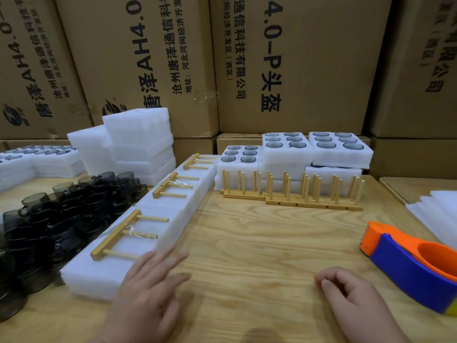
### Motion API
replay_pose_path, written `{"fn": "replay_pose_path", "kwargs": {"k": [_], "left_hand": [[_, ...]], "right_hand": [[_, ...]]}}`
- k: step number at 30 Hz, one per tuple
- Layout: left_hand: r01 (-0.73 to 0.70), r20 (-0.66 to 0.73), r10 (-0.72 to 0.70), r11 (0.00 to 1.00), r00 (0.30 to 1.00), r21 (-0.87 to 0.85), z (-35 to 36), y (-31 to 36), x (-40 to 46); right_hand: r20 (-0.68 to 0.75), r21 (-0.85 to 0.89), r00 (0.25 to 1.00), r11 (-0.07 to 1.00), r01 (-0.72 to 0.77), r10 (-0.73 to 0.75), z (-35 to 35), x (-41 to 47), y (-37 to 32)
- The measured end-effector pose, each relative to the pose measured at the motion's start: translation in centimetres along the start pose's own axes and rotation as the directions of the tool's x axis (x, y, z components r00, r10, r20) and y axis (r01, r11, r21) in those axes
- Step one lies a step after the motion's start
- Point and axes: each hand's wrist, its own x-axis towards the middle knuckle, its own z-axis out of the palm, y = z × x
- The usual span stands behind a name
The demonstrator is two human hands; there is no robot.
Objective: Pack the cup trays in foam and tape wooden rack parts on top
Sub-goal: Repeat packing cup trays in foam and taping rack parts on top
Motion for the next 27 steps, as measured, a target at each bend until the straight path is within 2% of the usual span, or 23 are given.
{"fn": "replay_pose_path", "kwargs": {"k": [2,4,6,8,11,17,27], "left_hand": [[-0.058,0.094,0.072,0.987,0.993,-0.15,1.7,2.9,0.4],[0.072,0.261,-0.01,0.97,0.965,-0.231,3.2,5.4,1.6],[0.244,0.431,-0.155,0.957,0.889,-0.159,4.6,6.5,3.0],[0.317,0.527,-0.255,0.948,0.811,-0.029,6.1,7.0,3.9],[0.355,0.562,-0.319,0.934,0.763,0.048,7.8,8.0,5.2],[0.38,0.584,-0.36,0.92,0.728,0.094,9.8,8.6,7.2],[0.398,0.547,-0.39,0.911,0.741,0.11,12.6,7.8,10.2]], "right_hand": [[0.037,-0.211,0.993,0.97,0.117,-0.112,0.4,0.2,-0.3],[0.127,-0.456,0.981,0.869,0.192,-0.15,1.0,0.3,-0.6],[0.157,-0.584,0.986,0.801,0.133,-0.049,1.5,0.6,-0.4],[0.141,-0.58,0.99,0.811,0.073,0.011,1.8,0.9,-0.4],[0.144,-0.591,0.989,0.804,0.068,0.022,2.1,1.7,-0.6],[0.154,-0.599,0.988,0.794,0.102,-0.011,2.9,4.1,-0.4],[0.09,-0.646,0.994,0.756,0.107,-0.064,5.1,10.2,-0.2]]}}
